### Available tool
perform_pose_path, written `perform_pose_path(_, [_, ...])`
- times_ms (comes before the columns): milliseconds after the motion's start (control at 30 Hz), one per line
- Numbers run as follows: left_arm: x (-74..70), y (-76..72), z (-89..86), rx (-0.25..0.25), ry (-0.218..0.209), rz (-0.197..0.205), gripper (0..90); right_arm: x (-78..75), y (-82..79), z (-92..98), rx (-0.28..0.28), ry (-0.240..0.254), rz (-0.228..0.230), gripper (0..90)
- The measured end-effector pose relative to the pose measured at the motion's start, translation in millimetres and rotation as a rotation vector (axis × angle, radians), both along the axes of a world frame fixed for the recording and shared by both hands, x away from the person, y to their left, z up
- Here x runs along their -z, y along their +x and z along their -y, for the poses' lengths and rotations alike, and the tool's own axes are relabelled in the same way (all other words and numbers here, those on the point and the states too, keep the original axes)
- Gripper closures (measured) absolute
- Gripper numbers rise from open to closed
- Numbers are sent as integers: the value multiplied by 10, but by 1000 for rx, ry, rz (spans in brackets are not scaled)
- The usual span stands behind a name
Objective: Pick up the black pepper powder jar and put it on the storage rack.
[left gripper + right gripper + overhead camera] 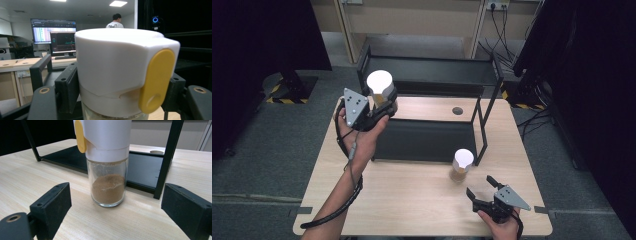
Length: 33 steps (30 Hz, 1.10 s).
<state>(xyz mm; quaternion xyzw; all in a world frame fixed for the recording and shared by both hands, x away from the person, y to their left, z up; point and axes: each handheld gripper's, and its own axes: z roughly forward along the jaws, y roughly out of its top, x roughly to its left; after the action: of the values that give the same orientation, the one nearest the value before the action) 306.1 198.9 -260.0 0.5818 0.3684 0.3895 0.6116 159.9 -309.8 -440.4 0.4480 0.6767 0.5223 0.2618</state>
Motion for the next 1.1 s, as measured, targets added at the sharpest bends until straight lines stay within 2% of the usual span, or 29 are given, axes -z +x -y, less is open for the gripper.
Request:
perform_pose_path(700, [-261, 98, 29, -27, -6, 20, 307, -1, 0, -2, 0, -2, 0, 93])
perform_pose_path(900, [-334, 143, 44, -34, 6, 16, 307, -1, 0, -1, 1, 0, 0, 94])
perform_pose_path(1100, [-405, 193, 60, -44, -1, 16, 306, -4, 1, -3, 0, -2, -1, 94])
